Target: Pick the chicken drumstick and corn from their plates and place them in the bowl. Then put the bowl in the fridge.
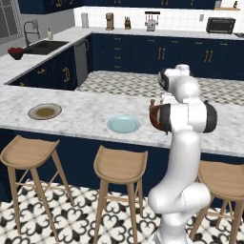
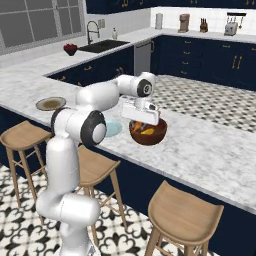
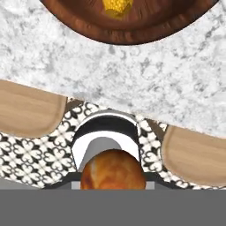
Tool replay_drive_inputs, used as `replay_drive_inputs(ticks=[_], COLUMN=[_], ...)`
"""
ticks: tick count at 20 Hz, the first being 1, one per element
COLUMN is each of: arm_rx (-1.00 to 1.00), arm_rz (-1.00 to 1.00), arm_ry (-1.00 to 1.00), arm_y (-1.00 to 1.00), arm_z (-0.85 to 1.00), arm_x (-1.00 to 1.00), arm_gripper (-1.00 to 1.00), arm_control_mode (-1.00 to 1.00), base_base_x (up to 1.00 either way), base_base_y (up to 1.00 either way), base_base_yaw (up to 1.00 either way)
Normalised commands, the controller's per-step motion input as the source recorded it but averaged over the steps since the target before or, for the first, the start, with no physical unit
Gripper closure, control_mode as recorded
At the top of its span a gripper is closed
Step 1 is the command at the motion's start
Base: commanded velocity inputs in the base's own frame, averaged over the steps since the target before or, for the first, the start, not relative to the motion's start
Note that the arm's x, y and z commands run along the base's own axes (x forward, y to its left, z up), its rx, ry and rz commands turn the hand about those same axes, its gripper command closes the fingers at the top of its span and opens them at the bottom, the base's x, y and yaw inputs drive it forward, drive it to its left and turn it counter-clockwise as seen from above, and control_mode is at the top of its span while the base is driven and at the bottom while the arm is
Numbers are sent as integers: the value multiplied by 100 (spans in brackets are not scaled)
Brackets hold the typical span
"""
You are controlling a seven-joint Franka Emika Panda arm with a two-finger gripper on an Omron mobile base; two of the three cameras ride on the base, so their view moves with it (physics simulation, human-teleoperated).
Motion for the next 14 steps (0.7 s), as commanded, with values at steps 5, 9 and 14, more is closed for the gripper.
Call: replay_drive_inputs(ticks=[5,9,14], arm_rx=[5,-2,-17], arm_rz=[1,-3,-28], arm_ry=[0,-1,-29], arm_y=[-8,11,32], arm_z=[-35,-49,-20], arm_x=[96,41,-1], arm_gripper=[100,100,100], arm_control_mode=[-100,-100,-100], base_base_x=[0,0,0], base_base_y=[0,0,0], base_base_yaw=[0,0,0])
